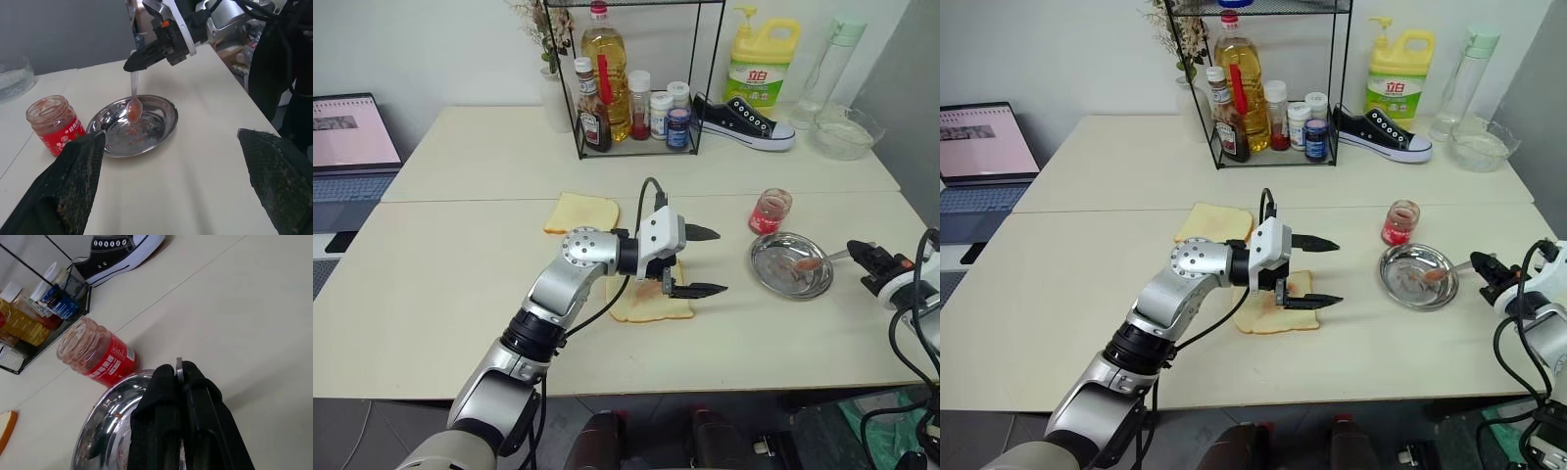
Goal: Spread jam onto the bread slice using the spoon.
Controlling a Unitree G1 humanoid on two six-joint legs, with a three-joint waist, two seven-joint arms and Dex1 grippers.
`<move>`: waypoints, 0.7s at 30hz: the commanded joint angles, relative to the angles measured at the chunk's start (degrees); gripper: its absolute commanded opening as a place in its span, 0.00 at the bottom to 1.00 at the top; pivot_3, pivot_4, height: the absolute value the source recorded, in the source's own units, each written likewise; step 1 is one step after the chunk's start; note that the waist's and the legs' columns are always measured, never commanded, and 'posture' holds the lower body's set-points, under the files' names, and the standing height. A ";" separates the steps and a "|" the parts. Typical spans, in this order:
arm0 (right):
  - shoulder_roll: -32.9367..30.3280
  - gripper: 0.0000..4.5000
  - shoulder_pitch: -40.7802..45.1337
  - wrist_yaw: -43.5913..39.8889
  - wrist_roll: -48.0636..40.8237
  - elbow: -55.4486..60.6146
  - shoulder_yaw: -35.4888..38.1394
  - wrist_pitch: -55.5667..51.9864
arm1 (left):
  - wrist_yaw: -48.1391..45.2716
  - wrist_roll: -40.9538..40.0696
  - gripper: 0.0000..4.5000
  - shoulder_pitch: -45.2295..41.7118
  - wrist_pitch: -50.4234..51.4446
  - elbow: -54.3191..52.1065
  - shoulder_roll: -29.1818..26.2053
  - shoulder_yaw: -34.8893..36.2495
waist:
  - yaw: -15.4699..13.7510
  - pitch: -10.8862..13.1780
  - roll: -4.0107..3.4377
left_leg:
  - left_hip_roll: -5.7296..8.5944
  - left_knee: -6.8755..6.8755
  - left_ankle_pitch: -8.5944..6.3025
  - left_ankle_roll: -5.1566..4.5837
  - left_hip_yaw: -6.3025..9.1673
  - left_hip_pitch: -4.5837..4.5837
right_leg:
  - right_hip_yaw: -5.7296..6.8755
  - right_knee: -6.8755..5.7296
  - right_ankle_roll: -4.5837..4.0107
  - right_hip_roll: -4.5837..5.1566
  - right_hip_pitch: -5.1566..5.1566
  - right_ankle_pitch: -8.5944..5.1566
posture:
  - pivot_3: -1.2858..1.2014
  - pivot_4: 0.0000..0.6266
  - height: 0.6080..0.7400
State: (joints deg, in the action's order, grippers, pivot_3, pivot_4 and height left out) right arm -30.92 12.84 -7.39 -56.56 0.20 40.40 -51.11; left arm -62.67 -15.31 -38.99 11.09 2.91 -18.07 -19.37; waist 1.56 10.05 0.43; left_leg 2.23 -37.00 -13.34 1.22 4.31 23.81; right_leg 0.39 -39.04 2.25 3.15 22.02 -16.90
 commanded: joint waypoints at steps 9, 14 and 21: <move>-1.69 0.71 0.33 0.30 0.12 -1.85 2.91 0.78 | -0.76 -0.37 1.00 -2.01 -0.67 -0.64 0.47 1.39 | 0.00 -0.01 -0.02 | 0.01 0.00 0.00 0.00 0.00 -0.01 | 0.00 0.00 0.00 0.01 -0.01 0.00 | 0.52 0.24 1.00; -5.90 0.99 0.82 -0.59 2.62 -1.06 2.87 1.56 | -1.18 -0.67 1.00 -2.51 -0.43 -0.54 -0.02 1.87 | 0.00 -0.03 -0.07 | 0.02 -0.01 0.00 0.00 -0.01 0.00 | -0.01 0.00 0.00 0.01 -0.01 0.00 | 0.52 0.24 1.00; -22.73 0.99 0.54 -16.22 17.37 2.99 -13.38 8.82 | -3.51 -0.67 1.00 -2.88 0.76 1.25 -6.74 5.45 | 0.50 -0.09 -0.21 | 0.00 0.04 0.01 -0.02 -0.08 -0.06 | -0.06 -0.01 0.01 -0.03 0.03 -0.01 | 0.52 0.24 1.00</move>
State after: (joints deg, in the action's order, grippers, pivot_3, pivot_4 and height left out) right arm -51.76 12.39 -18.71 -40.99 -0.43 30.06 -44.41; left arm -65.56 -15.38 -40.74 11.75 4.58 -23.45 -16.66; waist 2.05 9.96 0.22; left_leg 2.18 -36.98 -13.33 1.20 4.25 23.74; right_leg 0.36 -39.04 2.26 3.07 22.04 -16.90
